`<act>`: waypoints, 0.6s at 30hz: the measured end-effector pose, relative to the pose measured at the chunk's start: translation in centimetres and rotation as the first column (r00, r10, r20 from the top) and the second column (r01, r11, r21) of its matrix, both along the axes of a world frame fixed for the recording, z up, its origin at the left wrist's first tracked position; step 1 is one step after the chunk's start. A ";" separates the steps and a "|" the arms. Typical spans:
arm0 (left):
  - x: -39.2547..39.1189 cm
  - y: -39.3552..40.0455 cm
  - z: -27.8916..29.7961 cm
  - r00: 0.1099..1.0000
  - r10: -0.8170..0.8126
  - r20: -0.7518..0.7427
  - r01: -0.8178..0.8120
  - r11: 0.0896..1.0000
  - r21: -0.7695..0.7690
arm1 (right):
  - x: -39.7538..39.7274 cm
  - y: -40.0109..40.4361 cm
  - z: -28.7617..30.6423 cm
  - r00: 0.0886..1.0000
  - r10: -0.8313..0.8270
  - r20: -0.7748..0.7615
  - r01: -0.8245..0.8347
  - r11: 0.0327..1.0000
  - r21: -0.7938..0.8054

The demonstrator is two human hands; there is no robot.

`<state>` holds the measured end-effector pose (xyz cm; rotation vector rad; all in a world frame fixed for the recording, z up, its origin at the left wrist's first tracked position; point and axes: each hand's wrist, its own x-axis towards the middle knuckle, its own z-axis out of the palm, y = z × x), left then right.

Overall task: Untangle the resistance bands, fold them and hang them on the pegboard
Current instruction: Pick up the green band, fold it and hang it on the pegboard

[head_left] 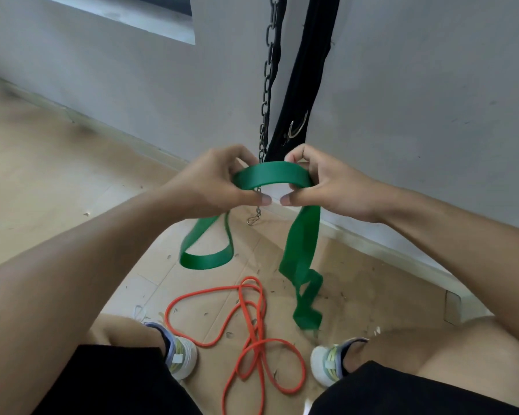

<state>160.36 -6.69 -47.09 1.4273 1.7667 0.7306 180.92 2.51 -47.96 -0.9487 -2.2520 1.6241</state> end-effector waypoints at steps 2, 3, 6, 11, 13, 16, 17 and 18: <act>0.7 -0.2 -0.3 0.997 -0.081 0.017 0.079 0.994 0.069 | -0.6 -0.5 0.5 0.998 -0.025 -0.050 0.028 0.998 0.056; 1.0 -0.2 -0.4 0.995 -0.103 0.012 0.101 0.990 0.102 | -0.8 -0.7 0.7 0.997 -0.031 -0.070 0.037 0.996 0.076; 1.1 -0.3 -0.1 0.994 -0.094 0.059 0.086 0.988 0.131 | -0.6 -0.9 0.6 0.995 -0.042 -0.093 0.055 0.989 0.135; 1.1 -0.6 0.8 0.977 -0.073 0.199 0.052 0.992 0.111 | 0.2 -0.5 -0.9 0.997 -0.075 -0.018 0.076 0.995 0.063; 1.3 -0.5 0.7 0.970 -0.058 0.235 0.025 0.989 0.144 | 0.2 -0.5 -2.2 0.995 -0.039 0.091 0.030 0.995 0.095; 1.2 -0.2 0.1 0.960 -0.040 0.278 -0.009 0.985 0.174 | -0.2 -0.5 -3.4 0.986 -0.032 0.162 0.007 0.988 0.156; 1.1 -0.1 0.0 0.960 -0.035 0.278 -0.014 0.985 0.172 | -0.2 -0.4 -3.4 0.988 -0.045 0.151 0.022 0.988 0.152; 0.9 0.0 0.0 0.963 -0.025 0.270 -0.020 0.986 0.163 | -0.3 -0.2 -3.2 0.989 -0.058 0.138 0.037 0.987 0.154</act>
